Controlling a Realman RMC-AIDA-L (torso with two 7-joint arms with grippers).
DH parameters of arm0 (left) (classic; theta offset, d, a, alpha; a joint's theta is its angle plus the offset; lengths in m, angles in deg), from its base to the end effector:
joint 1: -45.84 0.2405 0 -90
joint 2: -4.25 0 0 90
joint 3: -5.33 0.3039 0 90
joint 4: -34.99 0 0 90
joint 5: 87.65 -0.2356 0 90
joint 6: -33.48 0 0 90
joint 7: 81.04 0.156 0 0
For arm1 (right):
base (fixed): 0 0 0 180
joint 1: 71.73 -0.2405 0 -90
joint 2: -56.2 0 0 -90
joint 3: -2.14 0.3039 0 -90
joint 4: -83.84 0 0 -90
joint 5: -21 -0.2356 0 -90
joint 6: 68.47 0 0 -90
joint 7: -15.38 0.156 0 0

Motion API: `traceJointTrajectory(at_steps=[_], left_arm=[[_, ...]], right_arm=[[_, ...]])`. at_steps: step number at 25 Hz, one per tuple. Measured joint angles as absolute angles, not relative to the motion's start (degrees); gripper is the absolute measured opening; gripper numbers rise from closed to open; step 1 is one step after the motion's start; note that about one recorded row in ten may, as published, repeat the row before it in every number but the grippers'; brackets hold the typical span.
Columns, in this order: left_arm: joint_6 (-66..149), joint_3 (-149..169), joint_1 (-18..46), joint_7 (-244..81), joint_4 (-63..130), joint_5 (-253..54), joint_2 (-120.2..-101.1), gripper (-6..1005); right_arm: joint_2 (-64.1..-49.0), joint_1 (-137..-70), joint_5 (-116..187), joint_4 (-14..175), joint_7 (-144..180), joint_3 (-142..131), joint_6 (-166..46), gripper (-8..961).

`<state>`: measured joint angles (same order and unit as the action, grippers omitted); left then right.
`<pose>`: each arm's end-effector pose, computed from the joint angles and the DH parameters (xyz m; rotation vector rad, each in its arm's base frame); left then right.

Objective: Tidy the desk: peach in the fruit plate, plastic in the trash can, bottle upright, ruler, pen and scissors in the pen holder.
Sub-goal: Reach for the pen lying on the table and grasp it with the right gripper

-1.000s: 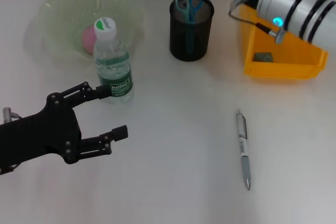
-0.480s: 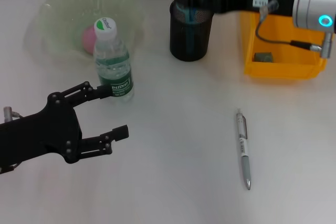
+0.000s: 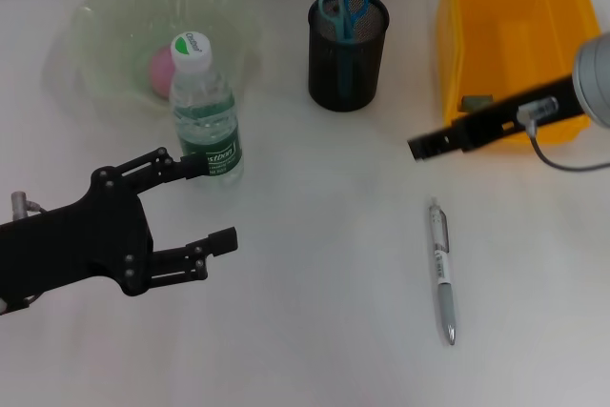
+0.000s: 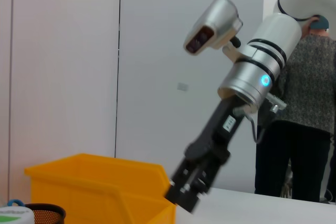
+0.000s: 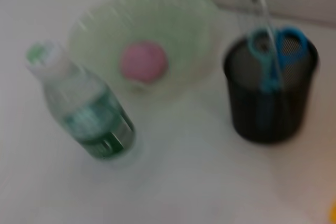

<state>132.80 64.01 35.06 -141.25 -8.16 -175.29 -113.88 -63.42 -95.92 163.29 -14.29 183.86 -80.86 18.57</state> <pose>-0.3287 0.2731 -0.0209 -2.6483 -0.2464 -1.0060 0.1720 0.3714 -0.0078 -2.4056 1.1756 -0.0905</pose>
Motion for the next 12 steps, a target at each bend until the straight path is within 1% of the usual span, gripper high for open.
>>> traceJointTrajectory(at_steps=[6,12], left_arm=[[132.88,64.12,34.35,-140.98,-6.92,-176.54,-113.88,849],[132.68,64.13,33.92,-140.96,-6.64,-178.37,-114.12,849]], right_arm=[[-63.70,-95.41,165.30,-11.94,184.80,-81.18,23.46,766],[-63.69,-95.44,166.08,-8.73,184.80,-81.63,24.09,764]])
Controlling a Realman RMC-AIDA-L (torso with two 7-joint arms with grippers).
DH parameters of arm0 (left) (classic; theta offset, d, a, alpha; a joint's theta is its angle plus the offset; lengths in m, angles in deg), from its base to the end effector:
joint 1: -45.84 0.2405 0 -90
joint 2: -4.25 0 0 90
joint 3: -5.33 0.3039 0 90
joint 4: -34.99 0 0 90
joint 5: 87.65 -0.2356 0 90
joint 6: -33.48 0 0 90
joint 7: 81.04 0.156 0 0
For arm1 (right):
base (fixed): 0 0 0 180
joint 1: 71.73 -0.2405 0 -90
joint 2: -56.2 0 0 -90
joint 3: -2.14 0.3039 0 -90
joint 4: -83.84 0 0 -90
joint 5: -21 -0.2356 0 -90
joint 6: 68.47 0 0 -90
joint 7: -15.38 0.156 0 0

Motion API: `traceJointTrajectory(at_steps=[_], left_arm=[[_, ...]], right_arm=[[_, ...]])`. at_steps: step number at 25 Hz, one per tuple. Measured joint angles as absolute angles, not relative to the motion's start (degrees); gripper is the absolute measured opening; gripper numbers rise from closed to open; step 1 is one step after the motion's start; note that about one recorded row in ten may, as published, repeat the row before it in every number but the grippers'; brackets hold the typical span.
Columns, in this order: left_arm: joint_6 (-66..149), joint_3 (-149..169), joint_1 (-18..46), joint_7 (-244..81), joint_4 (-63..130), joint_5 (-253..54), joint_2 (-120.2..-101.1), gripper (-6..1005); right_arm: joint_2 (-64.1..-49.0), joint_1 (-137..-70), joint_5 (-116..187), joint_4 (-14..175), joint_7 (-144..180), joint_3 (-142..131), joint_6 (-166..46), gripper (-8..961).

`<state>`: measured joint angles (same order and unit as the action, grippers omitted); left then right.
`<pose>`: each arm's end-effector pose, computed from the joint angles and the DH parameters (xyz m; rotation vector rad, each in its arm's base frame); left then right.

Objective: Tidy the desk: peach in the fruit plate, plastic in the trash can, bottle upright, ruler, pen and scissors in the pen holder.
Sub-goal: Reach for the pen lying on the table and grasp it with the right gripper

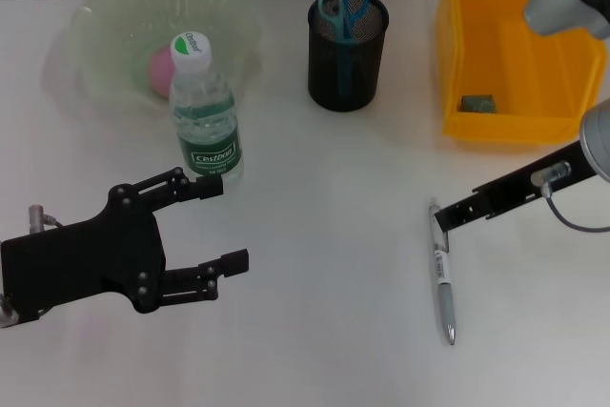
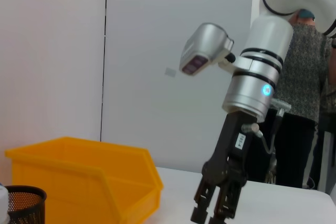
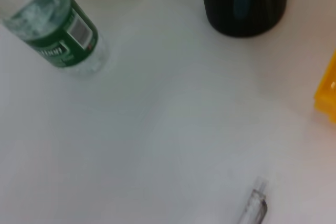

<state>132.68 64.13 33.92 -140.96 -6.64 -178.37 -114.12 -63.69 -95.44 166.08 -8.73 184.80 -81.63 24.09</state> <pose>-0.3295 0.2722 -0.0321 -2.7055 -0.2612 -0.9777 0.2081 0.3562 -0.0243 -2.3874 1.3412 -0.3076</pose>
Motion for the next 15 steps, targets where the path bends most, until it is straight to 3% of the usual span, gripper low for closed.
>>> traceJointTrajectory(at_steps=[15], left_arm=[[132.61,63.87,33.61,-140.70,-5.96,-178.44,-114.06,849]], right_arm=[[-63.54,-99.59,167.60,3.60,184.80,-85.00,17.45,763]])
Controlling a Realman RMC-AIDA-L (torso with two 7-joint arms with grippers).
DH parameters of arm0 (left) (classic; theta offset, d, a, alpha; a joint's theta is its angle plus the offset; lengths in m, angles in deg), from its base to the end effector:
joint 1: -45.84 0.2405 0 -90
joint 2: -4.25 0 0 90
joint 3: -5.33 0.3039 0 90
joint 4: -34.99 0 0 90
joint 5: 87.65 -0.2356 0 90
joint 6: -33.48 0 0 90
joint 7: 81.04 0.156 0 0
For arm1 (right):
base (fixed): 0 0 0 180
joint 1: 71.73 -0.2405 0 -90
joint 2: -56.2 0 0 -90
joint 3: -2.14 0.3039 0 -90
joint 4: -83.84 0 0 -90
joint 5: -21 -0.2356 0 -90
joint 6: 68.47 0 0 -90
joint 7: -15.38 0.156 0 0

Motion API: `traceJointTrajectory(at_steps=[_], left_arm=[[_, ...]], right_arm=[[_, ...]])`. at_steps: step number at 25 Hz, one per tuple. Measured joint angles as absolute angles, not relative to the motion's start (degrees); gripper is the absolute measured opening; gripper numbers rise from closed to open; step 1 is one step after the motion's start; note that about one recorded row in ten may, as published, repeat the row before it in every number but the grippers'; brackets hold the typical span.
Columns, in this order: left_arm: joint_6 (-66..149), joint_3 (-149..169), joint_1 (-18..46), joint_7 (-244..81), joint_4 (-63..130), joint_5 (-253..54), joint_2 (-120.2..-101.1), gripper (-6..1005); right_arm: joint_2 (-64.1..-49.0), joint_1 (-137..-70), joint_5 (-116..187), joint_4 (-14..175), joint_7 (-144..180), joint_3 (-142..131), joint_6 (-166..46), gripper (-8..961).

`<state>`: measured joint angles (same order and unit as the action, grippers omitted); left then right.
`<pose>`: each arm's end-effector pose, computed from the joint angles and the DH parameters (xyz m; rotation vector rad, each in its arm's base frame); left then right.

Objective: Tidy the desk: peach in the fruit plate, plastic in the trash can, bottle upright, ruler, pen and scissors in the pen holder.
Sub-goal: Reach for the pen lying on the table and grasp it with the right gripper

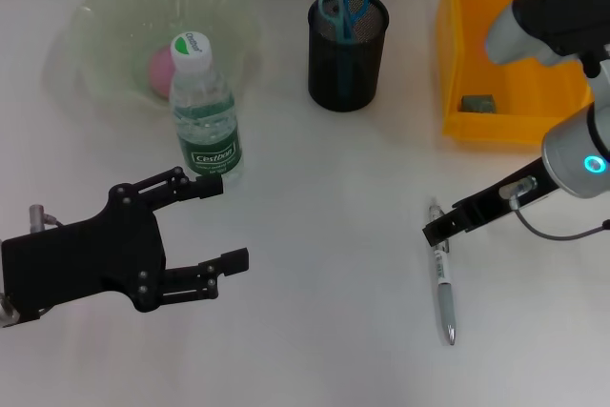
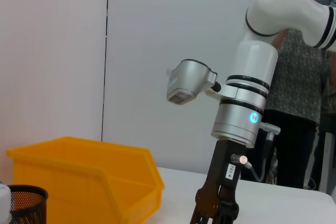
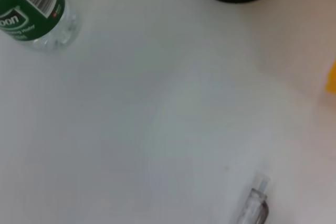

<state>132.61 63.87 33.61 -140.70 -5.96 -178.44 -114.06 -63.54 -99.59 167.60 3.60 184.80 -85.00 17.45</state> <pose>-0.3301 0.2730 -0.0327 -2.7029 -0.2652 -0.9795 0.2258 0.3740 -0.0592 -2.3769 1.3699 -0.4004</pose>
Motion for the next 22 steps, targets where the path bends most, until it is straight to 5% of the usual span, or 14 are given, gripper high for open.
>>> traceJointTrajectory(at_steps=[22], left_arm=[[132.61,63.69,33.62,-140.63,-5.88,-178.44,-114.05,850]], right_arm=[[-63.44,-102.67,168.47,10.51,184.80,-87.10,14.20,663]])
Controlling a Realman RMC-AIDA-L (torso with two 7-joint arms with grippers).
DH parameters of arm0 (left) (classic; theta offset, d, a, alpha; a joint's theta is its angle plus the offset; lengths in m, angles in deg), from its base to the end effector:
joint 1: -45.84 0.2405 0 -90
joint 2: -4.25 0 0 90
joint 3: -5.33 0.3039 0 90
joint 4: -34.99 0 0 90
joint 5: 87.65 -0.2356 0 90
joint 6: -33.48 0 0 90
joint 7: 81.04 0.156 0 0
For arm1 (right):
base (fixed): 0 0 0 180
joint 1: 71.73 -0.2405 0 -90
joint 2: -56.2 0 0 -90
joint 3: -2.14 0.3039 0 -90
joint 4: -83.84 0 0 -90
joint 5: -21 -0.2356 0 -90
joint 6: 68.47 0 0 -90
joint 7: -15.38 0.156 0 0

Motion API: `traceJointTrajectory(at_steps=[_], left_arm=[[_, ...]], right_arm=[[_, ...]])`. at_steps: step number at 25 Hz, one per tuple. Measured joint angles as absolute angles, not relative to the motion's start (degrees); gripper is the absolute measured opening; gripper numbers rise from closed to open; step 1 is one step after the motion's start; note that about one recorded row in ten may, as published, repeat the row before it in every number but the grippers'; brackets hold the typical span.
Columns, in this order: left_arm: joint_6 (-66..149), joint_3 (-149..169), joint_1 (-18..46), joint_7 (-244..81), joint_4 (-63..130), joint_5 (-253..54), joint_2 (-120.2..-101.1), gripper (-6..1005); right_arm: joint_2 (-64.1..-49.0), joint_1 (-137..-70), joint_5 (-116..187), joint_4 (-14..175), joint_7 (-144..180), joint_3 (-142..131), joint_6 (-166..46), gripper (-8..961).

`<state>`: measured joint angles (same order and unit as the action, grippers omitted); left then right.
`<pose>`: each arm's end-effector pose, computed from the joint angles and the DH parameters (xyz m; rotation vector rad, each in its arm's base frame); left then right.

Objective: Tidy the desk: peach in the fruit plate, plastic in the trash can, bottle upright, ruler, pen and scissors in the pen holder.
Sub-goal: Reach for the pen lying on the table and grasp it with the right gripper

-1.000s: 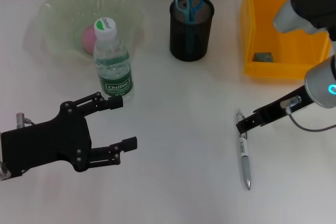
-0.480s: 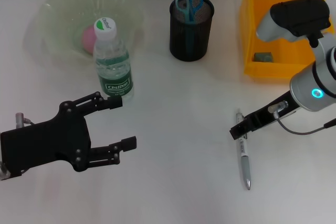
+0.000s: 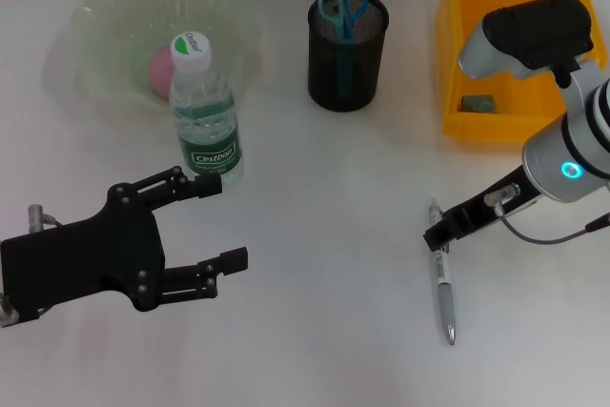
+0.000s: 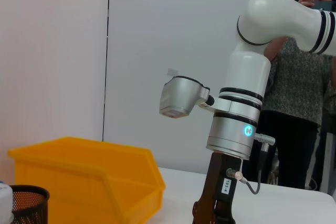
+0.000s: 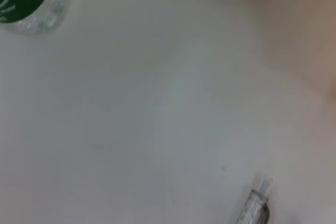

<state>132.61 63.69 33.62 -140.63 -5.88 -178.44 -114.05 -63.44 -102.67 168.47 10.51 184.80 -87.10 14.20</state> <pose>-0.3306 0.2731 -0.0323 -2.6994 -0.2662 -0.9795 0.2331 0.3827 -0.0778 -2.3755 1.3614 -0.4705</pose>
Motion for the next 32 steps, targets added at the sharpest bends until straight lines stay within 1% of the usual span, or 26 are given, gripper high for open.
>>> traceJointTrajectory(at_steps=[12,18,32], left_arm=[[132.61,63.69,33.70,-140.63,-5.88,-178.44,-114.05,850],[132.62,63.69,33.71,-140.63,-5.88,-178.44,-114.05,850],[132.62,63.69,33.88,-140.63,-5.88,-178.44,-114.05,850]], right_arm=[[-63.58,-102.69,168.59,10.97,184.80,-87.06,13.49,514],[-63.57,-103.09,168.59,12.29,184.78,-87.05,13.39,416],[-63.55,-104.28,168.56,14.34,184.74,-87.79,12.75,331]])
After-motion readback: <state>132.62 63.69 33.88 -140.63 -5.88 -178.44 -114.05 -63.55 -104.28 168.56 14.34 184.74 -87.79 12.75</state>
